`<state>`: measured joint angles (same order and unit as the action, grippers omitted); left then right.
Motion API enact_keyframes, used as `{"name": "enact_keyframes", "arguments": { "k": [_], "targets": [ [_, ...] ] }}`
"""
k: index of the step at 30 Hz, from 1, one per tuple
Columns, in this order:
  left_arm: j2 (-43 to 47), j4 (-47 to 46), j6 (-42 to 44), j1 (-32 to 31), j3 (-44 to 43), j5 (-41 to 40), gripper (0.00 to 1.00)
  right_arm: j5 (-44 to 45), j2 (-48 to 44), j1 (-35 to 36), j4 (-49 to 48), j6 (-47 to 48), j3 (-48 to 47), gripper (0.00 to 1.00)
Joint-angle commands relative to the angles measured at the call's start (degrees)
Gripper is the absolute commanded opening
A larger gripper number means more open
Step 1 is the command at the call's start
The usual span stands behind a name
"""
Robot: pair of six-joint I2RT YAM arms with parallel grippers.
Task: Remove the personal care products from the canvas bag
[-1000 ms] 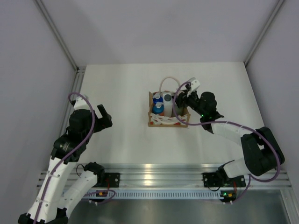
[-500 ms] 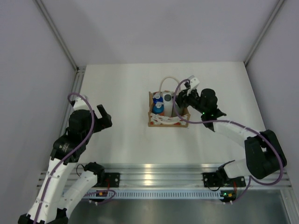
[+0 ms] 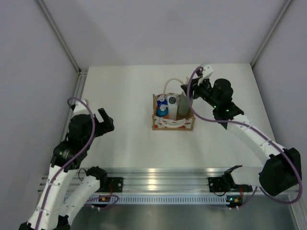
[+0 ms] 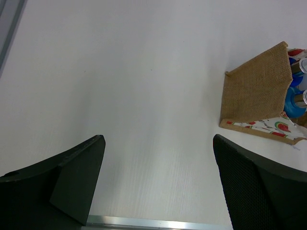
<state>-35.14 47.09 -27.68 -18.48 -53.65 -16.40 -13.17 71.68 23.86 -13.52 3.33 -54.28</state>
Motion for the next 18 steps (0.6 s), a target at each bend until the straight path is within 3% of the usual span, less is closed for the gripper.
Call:
{"name": "enact_keyframes", "arguments": {
  "k": [1,7,11,18],
  "targets": [
    [0.68,-0.95,-0.44,-0.06,0.39,-1.00,0.98,4.98,-6.11,-0.83,-0.82,-0.26,-12.05,0.00],
    [1.03,-0.95,-0.44,-0.06,0.39,-1.17,0.98,15.70,-7.08,-0.83,11.22,0.88,-22.87,0.00],
    [1.30,-1.04,-0.36,-0.06,0.39,-1.26,0.98,23.97,-7.34,-1.18,13.34,1.94,-25.52,0.00],
    [2.09,-1.04,-0.53,0.02,0.47,-1.35,0.98,27.23,-6.30,-3.99,13.43,2.73,-23.95,0.00]
  ]
}}
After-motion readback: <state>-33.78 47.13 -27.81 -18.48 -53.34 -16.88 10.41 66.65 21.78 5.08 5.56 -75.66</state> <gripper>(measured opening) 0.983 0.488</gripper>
